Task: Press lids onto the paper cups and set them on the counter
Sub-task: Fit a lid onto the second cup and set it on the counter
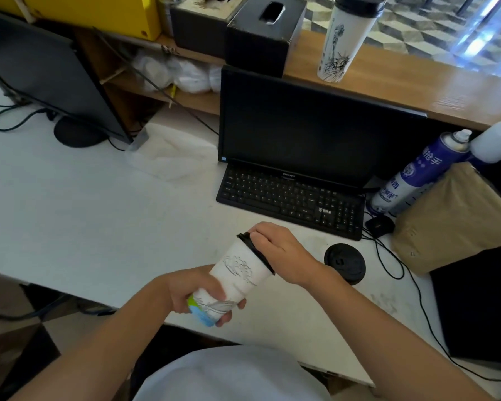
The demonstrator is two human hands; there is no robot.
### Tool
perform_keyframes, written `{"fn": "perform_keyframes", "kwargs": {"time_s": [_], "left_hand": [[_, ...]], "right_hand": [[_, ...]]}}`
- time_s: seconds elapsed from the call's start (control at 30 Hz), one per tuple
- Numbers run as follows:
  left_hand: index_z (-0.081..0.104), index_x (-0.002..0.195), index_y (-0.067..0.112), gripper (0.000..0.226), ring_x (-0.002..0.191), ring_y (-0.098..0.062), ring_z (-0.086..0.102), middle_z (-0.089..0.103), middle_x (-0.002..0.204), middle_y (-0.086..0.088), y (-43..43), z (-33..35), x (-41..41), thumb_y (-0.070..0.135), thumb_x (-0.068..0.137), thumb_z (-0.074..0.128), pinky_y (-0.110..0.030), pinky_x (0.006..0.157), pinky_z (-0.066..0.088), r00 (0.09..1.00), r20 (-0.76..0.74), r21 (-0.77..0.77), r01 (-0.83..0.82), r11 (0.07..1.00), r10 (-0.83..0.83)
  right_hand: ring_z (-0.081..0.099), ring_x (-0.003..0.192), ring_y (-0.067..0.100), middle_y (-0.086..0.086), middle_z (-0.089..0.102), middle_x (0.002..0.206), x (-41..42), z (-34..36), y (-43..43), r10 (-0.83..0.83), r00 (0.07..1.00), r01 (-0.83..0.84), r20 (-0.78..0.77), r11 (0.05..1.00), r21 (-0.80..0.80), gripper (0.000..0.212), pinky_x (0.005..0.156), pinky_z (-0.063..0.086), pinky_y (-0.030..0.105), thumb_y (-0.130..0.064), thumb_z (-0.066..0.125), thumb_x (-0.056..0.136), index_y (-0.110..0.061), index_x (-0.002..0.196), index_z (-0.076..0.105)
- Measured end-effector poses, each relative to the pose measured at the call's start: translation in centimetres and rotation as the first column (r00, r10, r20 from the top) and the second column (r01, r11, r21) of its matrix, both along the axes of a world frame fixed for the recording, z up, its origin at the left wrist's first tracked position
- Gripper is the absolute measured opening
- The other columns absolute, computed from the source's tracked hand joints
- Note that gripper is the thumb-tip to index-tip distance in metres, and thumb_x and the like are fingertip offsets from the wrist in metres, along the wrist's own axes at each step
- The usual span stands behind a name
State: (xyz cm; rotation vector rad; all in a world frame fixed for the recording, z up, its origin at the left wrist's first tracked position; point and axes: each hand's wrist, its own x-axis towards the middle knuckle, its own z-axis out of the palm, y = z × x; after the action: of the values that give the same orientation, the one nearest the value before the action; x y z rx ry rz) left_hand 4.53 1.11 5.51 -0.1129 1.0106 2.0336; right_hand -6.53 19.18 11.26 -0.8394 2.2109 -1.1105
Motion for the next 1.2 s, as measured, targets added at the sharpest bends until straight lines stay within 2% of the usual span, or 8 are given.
{"fn": "perform_keyframes", "kwargs": {"time_s": [0.1,0.23,0.33,0.47,0.57,0.67,0.93,1.2], "left_hand": [[0.052,0.130,0.005,0.059,0.079,-0.023,0.069,0.068,0.108,-0.010,-0.5,-0.1,0.1,0.018,0.076,0.071,-0.031,0.076,0.055,0.985,-0.095,0.253,0.163,0.954,-0.143],[0.060,0.119,0.011,0.053,0.084,-0.026,0.068,0.070,0.103,-0.009,0.0,2.4,-0.5,0.007,0.069,0.075,-0.042,0.079,0.058,0.979,-0.203,-0.233,-0.062,0.971,0.014],[0.054,0.120,0.032,0.068,0.097,-0.015,0.067,0.069,0.107,0.008,1.4,2.9,-1.0,0.020,0.062,0.087,-0.043,0.084,0.061,0.884,-0.467,-0.760,-0.415,0.501,0.023],[0.044,0.131,0.031,0.077,0.096,-0.016,0.063,0.063,0.113,0.008,3.4,2.2,-0.4,0.033,0.066,0.084,-0.035,0.075,0.059,0.776,-0.621,-0.781,-0.624,0.000,-0.110],[0.050,0.134,0.021,0.081,0.093,-0.021,0.064,0.065,0.113,0.000,4.1,1.5,-0.3,0.031,0.063,0.087,-0.026,0.066,0.049,0.721,-0.662,-0.699,-0.693,-0.177,-0.206],[0.046,0.133,0.027,0.078,0.093,-0.017,0.062,0.061,0.110,0.007,4.6,1.4,-0.2,0.031,0.065,0.085,-0.025,0.069,0.050,0.746,-0.653,-0.741,-0.665,-0.097,-0.128],[0.056,0.117,0.033,0.068,0.096,-0.014,0.069,0.070,0.104,0.009,1.9,1.9,-0.5,0.006,0.063,0.087,-0.035,0.077,0.062,0.854,-0.512,-0.643,-0.449,0.621,0.088],[0.038,0.122,0.042,0.076,0.095,-0.006,0.061,0.057,0.104,0.023,3.4,2.0,-0.3,0.022,0.068,0.088,-0.020,0.073,0.052,0.687,-0.709,-0.660,-0.726,0.194,0.160]], "right_hand": [[0.058,0.090,0.011,0.003,0.065,0.098,0.7,0.8,-0.2,0.044,0.988,-0.065,-0.147,0.987,-0.146,0.050,0.078,0.045,0.019,-0.044,0.037,0.090,-0.009,0.105,0.068],[0.057,0.096,0.010,-0.001,0.063,0.108,0.1,0.4,0.1,-0.026,0.985,-0.015,-0.172,0.972,-0.235,0.042,0.080,0.045,0.017,-0.039,0.045,0.091,-0.012,0.115,0.067],[0.055,0.100,0.002,-0.007,0.061,0.111,-0.4,-0.3,0.1,-0.126,0.981,0.103,-0.148,0.983,-0.154,0.039,0.083,0.041,0.014,-0.043,0.047,0.093,-0.019,0.117,0.067],[0.053,0.099,0.001,-0.007,0.057,0.115,-0.4,-0.9,-0.3,-0.200,0.969,0.199,-0.143,0.980,-0.024,0.028,0.085,0.040,0.022,-0.037,0.050,0.101,-0.024,0.122,0.063],[0.054,0.100,0.013,-0.002,0.055,0.114,0.0,-0.5,-0.9,-0.268,0.957,0.277,-0.114,0.959,0.068,0.032,0.083,0.045,0.029,-0.043,0.046,0.101,-0.024,0.121,0.062],[0.056,0.097,0.018,0.002,0.057,0.110,0.1,0.2,-1.5,-0.289,0.950,0.305,-0.115,0.939,0.159,0.033,0.081,0.049,0.034,-0.046,0.045,0.101,-0.021,0.114,0.062],[0.052,0.102,0.006,-0.006,0.053,0.112,0.0,1.4,0.6,0.043,0.968,-0.063,-0.248,0.995,-0.075,0.040,0.085,0.044,0.016,-0.045,0.050,0.092,-0.019,0.121,0.059],[0.054,0.107,0.005,-0.015,0.057,0.117,0.4,0.9,0.6,-0.157,0.958,0.123,-0.239,0.981,-0.150,0.050,0.084,0.046,0.018,-0.051,0.059,0.082,-0.024,0.124,0.062]]}}
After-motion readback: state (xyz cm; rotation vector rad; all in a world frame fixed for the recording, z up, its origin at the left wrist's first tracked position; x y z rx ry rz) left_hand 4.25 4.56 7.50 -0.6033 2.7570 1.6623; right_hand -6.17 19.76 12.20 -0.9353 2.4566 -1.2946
